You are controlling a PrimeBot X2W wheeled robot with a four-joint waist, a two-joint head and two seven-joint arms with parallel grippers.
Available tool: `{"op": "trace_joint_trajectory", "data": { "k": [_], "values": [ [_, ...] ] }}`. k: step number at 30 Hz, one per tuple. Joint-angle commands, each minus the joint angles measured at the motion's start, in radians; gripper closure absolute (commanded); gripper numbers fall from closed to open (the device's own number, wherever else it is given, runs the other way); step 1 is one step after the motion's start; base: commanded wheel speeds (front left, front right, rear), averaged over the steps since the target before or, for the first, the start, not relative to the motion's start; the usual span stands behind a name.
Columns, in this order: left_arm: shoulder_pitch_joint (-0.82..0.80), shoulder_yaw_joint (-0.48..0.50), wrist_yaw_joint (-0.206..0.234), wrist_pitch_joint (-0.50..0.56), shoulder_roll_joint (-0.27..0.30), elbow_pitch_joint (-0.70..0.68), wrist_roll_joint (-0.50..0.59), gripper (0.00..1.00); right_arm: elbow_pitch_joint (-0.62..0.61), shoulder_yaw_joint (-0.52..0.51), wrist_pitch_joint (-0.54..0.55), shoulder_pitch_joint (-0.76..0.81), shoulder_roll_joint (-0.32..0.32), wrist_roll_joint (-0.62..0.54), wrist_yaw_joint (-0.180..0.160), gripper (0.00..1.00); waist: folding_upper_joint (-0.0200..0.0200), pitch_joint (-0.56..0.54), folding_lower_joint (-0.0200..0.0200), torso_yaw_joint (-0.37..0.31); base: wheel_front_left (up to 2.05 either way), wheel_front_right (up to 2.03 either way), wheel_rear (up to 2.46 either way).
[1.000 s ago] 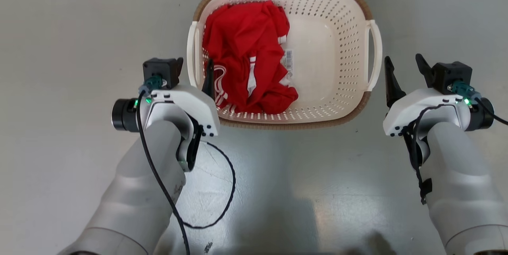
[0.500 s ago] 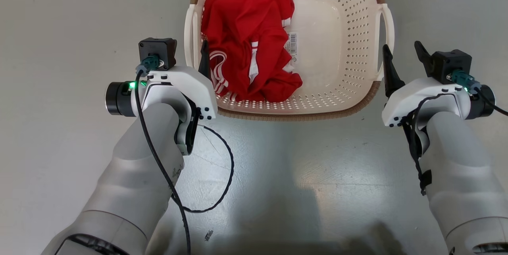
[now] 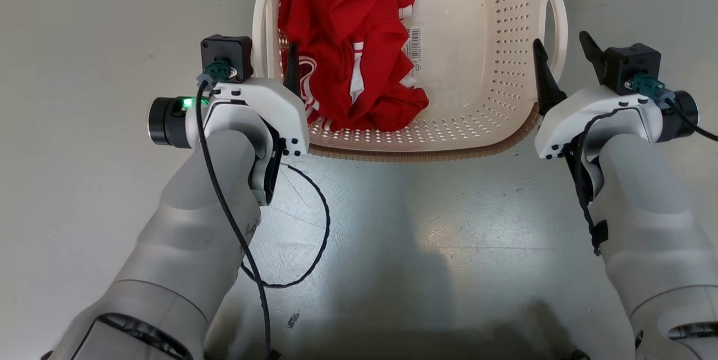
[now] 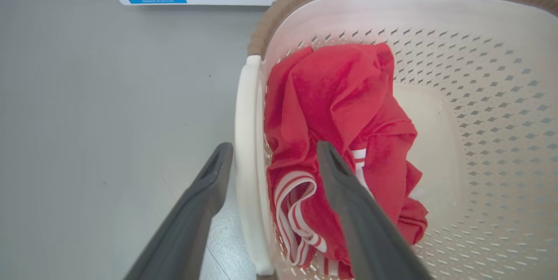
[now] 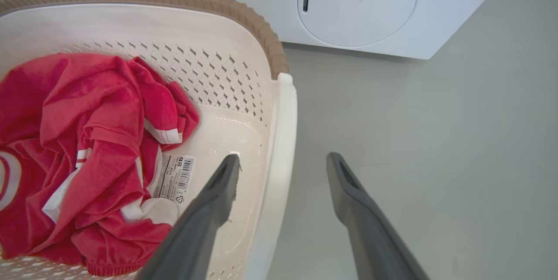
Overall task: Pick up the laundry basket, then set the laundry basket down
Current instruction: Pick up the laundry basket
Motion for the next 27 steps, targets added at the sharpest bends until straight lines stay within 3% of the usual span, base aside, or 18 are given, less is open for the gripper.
{"op": "trace_joint_trajectory", "data": {
  "k": [1, 15, 27],
  "values": [
    [-0.007, 0.000, 0.015, -0.008, 0.022, 0.008, -0.013, 0.00, 0.004, 0.024, -0.014, 0.008, 0.014, -0.004, 0.006, 0.00, 0.0000, 0.003, 0.0000, -0.001, 0.00, 0.00, 0.00],
    [-0.097, -0.092, 0.014, 0.048, 0.022, 0.108, -0.072, 0.00, 0.192, 0.036, 0.014, -0.098, 0.014, 0.029, 0.006, 0.00, 0.0000, 0.024, 0.0000, -0.010, 0.00, 0.00, 0.00],
    [-0.121, -0.149, 0.001, 0.112, 0.022, 0.157, -0.088, 0.00, 0.249, 0.090, 0.072, -0.148, 0.014, 0.083, 0.006, 0.00, 0.0000, 0.023, 0.0000, -0.025, 0.00, 0.00, 0.00]
  ]
}}
